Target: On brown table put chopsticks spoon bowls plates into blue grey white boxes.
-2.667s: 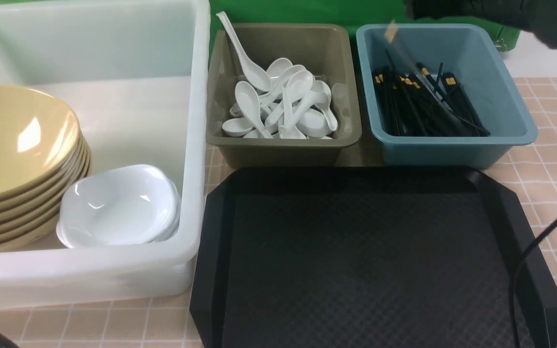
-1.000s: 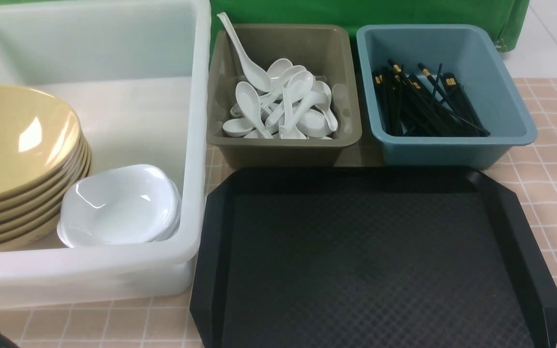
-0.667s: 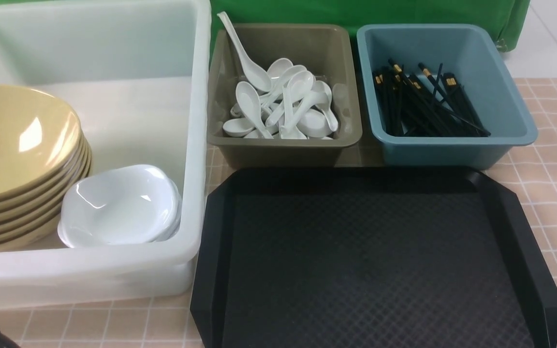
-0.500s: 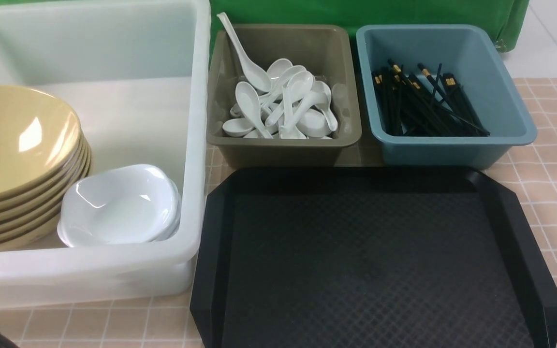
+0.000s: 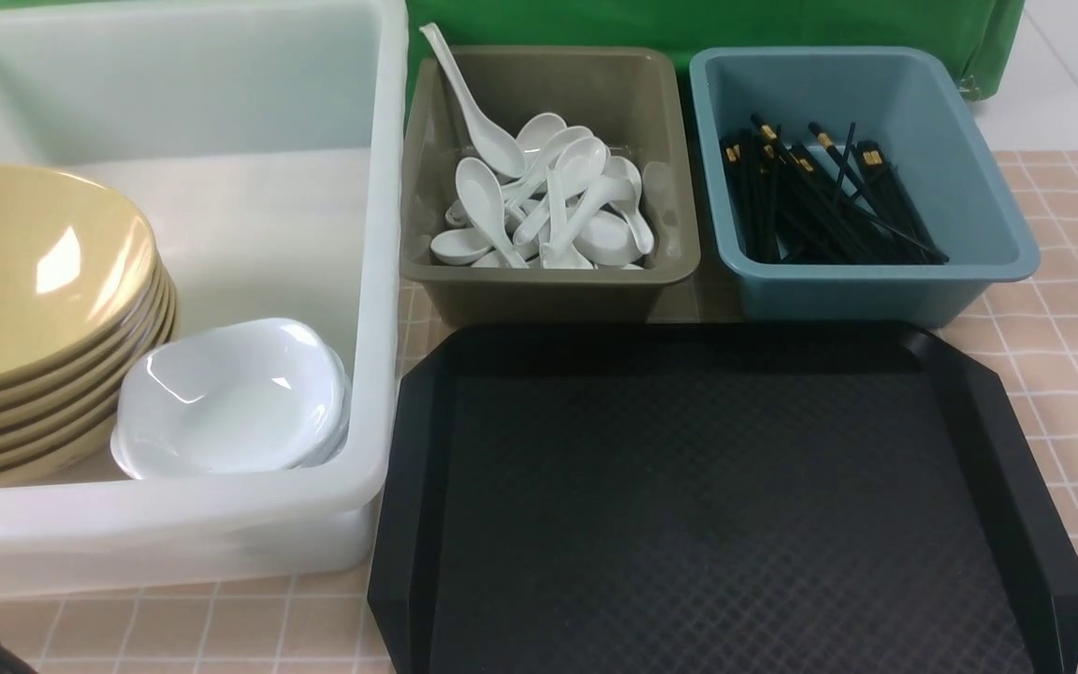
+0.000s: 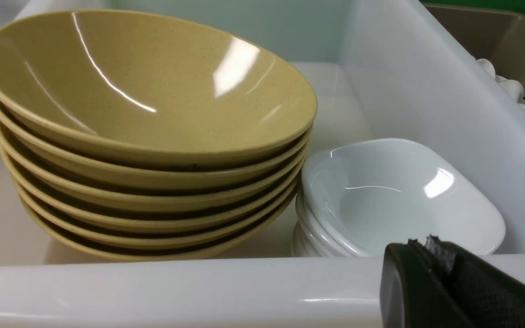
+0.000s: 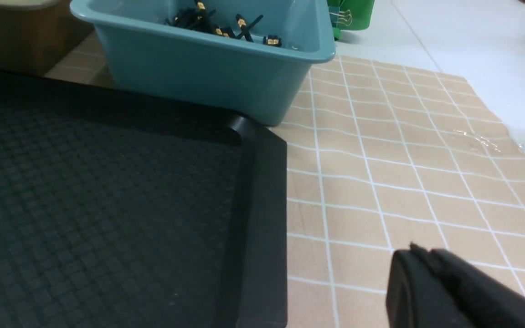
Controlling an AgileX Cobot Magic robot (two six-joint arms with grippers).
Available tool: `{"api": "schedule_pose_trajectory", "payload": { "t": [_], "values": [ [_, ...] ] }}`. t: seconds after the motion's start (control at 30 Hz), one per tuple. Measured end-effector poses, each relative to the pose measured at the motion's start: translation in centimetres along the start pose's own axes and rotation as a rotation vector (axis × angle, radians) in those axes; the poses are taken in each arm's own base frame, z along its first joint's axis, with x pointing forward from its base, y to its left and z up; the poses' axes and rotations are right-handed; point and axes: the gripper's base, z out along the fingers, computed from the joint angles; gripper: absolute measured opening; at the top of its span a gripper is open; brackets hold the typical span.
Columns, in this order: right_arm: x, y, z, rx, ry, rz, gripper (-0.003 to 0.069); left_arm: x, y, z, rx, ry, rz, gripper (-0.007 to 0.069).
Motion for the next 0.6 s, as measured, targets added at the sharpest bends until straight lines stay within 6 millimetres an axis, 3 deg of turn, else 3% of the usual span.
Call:
{"api": "schedule_pose_trajectory", "payload": {
  "t": [0.17,0.33,0.43,0.6],
  "values": [
    [0.0,0.0,0.0,0.0,0.0,0.0,0.0071,0.1,0.0,0.0,0.0,-0.001,0.0,-0.0009],
    [0.0,0.0,0.0,0.0,0.001,0.0,0.0076,1.6,-0.1,-0.2,0.008,-0.019,-0.013,-0.0009],
    [0.0,0.0,0.0,0.0,0.001,0.0,0.0079,3.3,-0.1,-0.3,0.004,-0.041,-0.006,-0.0009],
    [0.0,0.0,0.0,0.001,0.002,-0.001,0.0087,7.4,0.3,1.7,-0.008,-0.055,-0.05,-0.0009]
  ]
}}
